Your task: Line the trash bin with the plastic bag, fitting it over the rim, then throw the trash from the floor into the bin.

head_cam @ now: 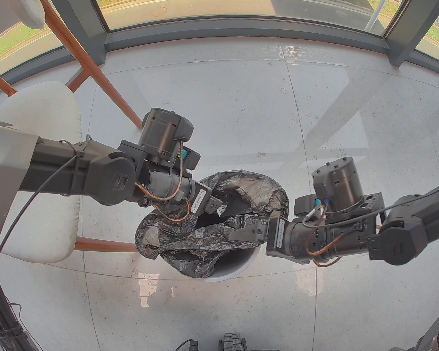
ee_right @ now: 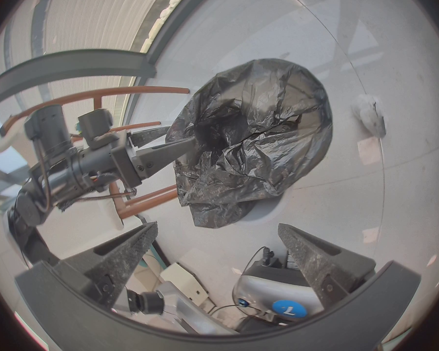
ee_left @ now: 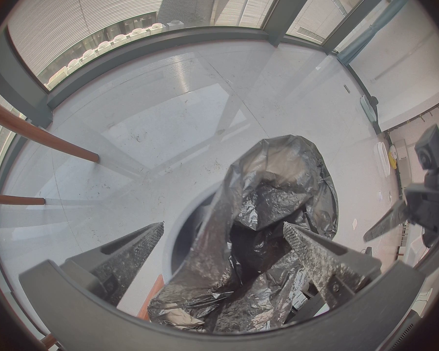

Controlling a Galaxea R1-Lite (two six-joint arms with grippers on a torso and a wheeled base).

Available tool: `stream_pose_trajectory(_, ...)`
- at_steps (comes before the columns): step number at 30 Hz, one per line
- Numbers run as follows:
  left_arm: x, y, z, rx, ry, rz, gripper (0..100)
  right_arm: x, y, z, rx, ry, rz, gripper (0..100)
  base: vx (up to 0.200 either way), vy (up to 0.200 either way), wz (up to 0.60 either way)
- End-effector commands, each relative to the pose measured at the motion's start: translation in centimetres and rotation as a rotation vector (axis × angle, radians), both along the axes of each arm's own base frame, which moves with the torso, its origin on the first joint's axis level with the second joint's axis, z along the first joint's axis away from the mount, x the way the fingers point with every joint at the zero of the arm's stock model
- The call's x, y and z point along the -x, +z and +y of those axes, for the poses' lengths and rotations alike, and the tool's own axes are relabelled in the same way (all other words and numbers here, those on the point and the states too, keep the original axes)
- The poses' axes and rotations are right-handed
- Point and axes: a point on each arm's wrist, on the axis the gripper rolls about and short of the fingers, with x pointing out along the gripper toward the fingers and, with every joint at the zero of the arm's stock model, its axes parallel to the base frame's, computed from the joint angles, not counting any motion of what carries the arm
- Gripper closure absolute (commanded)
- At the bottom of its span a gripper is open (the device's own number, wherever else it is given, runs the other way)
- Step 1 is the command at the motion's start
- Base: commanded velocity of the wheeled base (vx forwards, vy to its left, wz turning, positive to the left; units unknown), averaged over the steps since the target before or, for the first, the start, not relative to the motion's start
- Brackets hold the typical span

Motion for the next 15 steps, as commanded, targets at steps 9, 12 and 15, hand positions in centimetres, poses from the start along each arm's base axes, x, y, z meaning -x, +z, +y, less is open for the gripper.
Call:
stream_pose_trajectory(9,-0.2,0.9,0.3,0.007,0.023,-0.030,0,-2.0,-4.0,4.9,-0.007,-0.068,0.146,0,0.000,0.000,0.00)
stream_pose_trajectory(12,0.1,1.9,0.6,0.021,0.025,-0.053,0,-3.0,-4.4,5.8,-0.037,-0.118,0.175,0,0.000,0.000,0.00)
stream_pose_trajectory(15,0.4,2.1,0.7,0.024,0.026,-0.055,0,-3.8,-4.6,6.5,-0.059,-0.153,0.185,0,0.000,0.000,0.00)
